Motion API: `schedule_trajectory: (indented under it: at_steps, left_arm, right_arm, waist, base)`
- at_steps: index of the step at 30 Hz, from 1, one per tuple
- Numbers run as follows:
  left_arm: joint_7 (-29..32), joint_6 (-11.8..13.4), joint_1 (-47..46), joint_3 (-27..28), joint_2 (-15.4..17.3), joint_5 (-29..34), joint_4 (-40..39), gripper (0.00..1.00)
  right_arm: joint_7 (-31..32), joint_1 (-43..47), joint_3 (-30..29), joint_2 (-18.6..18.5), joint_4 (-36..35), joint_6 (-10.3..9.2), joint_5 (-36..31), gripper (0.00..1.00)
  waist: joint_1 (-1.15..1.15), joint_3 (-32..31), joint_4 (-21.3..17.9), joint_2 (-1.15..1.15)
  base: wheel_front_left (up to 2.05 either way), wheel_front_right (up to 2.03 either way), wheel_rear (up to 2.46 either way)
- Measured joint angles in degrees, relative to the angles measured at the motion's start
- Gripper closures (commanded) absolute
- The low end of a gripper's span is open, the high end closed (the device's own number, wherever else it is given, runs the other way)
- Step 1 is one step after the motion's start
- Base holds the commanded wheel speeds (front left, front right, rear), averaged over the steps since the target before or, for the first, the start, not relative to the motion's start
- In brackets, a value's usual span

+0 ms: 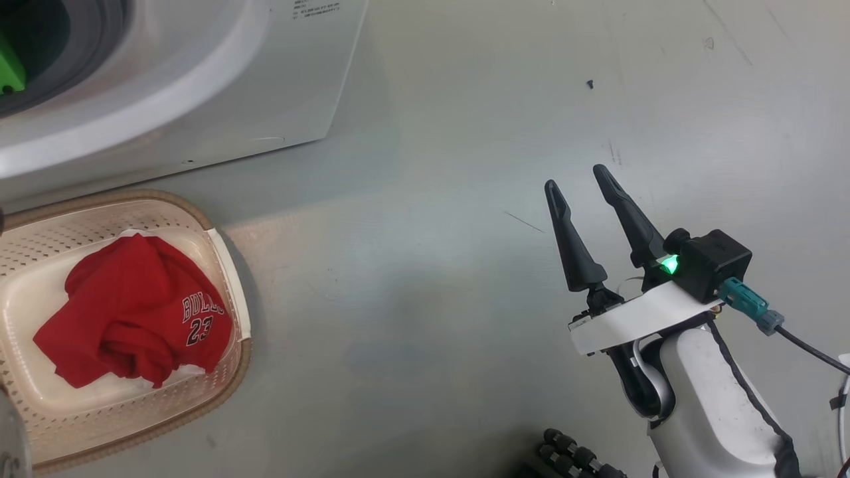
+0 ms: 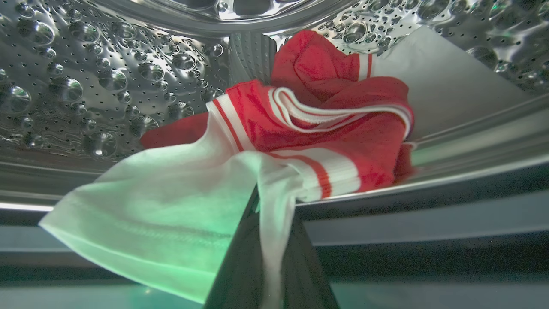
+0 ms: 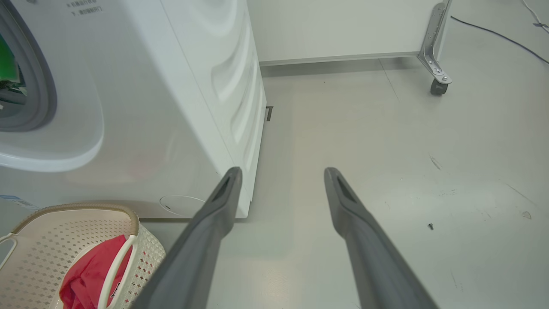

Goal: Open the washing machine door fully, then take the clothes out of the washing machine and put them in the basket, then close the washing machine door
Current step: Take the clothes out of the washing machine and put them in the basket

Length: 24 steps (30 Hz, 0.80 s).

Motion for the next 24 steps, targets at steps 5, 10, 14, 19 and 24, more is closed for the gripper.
schedule_trajectory:
  at_steps: [5,10,14,19,24]
  left_arm:
    - [-1.8,-0.2,-0.1,-0.1,-0.4,0.0,1.4,1.0]
    - [-4.0,-0.5,-0.1,-0.2,-1.0,0.0,2.7,1.0]
    - [-6.2,-1.1,-0.1,-0.3,-1.7,-0.5,3.2,1.0]
    - [-9.1,-2.5,0.2,-0.3,-1.9,-0.8,4.5,1.0]
    - [-11.3,-3.1,1.7,-0.3,-2.6,-1.4,5.4,1.0]
  right_arm:
    - [0.0,0.0,-0.5,0.0,0.4,0.0,0.0,0.0]
    - [0.0,0.0,-0.8,0.0,0.8,0.0,0.0,0.0]
    - [0.0,0.0,-1.3,0.0,1.0,0.0,-0.1,0.0]
    - [0.0,0.0,-1.5,0.0,1.4,0.0,-0.5,0.0]
    - [0.0,0.1,-1.9,0.0,1.8,0.0,-0.6,0.0]
  waist:
    - [0.0,-0.6,0.3,0.0]
    - [0.0,-1.7,1.0,0.0]
    - [0.0,-2.7,1.6,0.0]
    - [0.0,-4.4,2.5,0.0]
    - [0.0,-6.0,3.4,0.0]
  base:
    - [0.0,0.0,0.0]
    - [0.0,0.0,0.0]
    - [0.0,0.0,0.0]
    - [0.0,0.0,0.0]
    - [0.0,0.0,0.0]
